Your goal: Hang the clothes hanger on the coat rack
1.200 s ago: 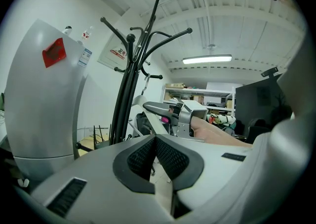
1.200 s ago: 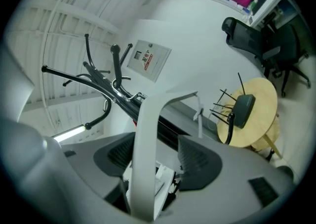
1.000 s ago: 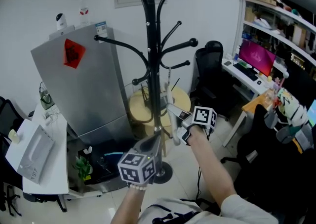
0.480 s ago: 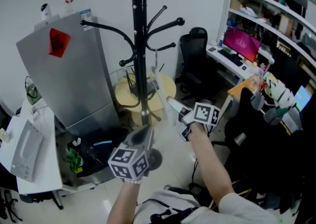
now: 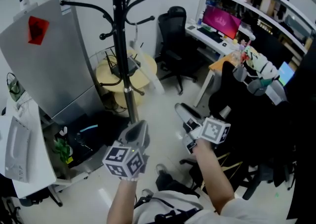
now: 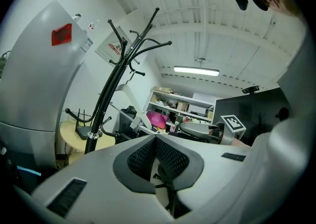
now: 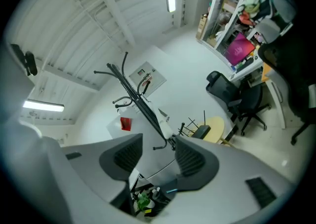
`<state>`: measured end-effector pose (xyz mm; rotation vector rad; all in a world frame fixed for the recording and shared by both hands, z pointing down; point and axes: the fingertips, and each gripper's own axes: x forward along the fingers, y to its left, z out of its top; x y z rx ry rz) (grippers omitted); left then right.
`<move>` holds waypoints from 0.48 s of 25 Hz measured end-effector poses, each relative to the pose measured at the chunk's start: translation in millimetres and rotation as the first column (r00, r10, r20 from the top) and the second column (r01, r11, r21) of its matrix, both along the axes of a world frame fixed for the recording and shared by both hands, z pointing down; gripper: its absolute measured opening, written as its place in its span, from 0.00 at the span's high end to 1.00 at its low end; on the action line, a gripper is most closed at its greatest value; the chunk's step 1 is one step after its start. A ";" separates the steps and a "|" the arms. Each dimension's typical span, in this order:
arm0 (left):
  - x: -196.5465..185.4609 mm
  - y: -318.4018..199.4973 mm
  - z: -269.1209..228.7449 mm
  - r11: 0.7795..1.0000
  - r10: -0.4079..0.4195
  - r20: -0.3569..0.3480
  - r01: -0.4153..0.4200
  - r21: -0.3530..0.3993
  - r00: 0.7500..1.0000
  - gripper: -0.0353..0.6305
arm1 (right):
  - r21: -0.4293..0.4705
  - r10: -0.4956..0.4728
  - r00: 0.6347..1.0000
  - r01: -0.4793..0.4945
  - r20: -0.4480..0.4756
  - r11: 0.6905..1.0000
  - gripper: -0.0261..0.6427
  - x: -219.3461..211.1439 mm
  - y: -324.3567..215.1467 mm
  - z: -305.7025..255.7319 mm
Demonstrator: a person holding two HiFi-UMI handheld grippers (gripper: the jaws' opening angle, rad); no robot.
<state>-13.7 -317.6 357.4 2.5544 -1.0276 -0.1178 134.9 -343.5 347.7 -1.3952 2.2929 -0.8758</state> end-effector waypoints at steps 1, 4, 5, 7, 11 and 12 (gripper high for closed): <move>0.7 5.5 4.9 1.000 0.006 -0.003 -0.006 -0.009 1.000 0.96 | 0.002 0.019 1.000 -0.019 0.007 1.000 0.69 2.7 13.7 4.3; 3.0 20.0 16.3 0.999 0.012 0.000 -0.012 -0.029 1.000 0.96 | 0.003 0.077 0.997 -0.077 0.001 0.997 0.92 10.5 50.6 18.3; 4.5 25.4 19.0 0.999 0.011 0.006 -0.010 -0.032 1.000 0.96 | 0.006 0.081 0.997 -0.081 -0.005 0.997 0.96 11.3 61.1 22.2; 9.7 37.7 24.4 0.999 0.010 0.024 -0.009 -0.034 1.000 0.96 | 0.009 0.069 0.998 -0.069 -0.006 0.998 0.97 11.5 79.8 32.8; 24.2 59.6 36.6 0.999 0.003 0.049 -0.001 -0.050 0.999 0.96 | -0.003 0.025 1.000 -0.025 -0.009 1.000 0.97 5.9 105.9 54.6; 28.2 64.3 38.7 0.999 -0.003 0.052 0.005 -0.052 0.999 0.96 | -0.005 0.012 1.000 -0.012 -0.017 1.000 0.97 4.3 110.3 57.6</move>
